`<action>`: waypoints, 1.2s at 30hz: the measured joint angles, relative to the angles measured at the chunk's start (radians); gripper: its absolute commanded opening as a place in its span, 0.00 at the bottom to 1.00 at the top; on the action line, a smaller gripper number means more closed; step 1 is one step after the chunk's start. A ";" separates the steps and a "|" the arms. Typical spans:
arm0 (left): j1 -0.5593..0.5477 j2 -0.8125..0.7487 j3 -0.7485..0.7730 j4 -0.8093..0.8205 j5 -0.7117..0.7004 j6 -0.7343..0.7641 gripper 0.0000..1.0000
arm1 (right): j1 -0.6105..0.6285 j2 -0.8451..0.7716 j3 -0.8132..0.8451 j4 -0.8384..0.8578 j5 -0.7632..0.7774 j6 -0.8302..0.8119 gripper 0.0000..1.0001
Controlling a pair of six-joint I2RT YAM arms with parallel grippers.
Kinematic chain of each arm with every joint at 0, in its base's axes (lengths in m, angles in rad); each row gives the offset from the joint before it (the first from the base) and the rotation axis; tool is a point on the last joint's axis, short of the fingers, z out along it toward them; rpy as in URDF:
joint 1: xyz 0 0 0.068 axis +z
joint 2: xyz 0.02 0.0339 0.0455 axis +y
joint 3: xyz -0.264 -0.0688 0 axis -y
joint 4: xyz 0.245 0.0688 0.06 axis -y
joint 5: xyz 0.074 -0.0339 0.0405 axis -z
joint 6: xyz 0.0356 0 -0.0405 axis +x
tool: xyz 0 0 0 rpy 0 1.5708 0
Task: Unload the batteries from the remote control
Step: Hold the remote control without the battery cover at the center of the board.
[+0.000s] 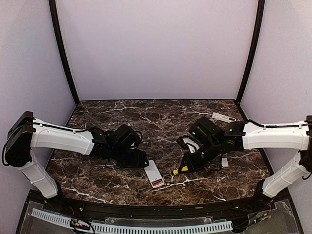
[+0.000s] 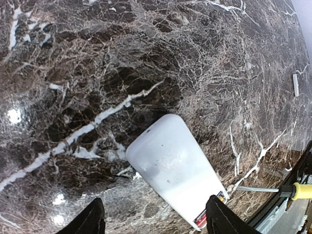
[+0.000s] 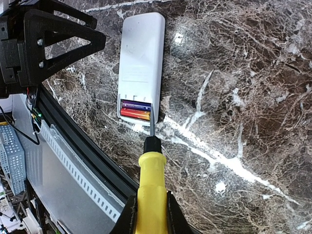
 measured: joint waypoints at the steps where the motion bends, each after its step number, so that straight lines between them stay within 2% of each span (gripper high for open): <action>1: 0.000 0.002 -0.003 0.006 0.009 -0.010 0.69 | 0.004 0.002 0.000 -0.002 0.002 0.002 0.00; 11: 0.000 0.055 -0.005 0.062 0.069 -0.052 0.61 | 0.027 0.052 0.026 -0.029 0.038 0.005 0.00; 36: 0.000 0.088 -0.005 0.067 0.073 -0.053 0.48 | 0.075 0.097 0.072 -0.040 0.048 0.016 0.00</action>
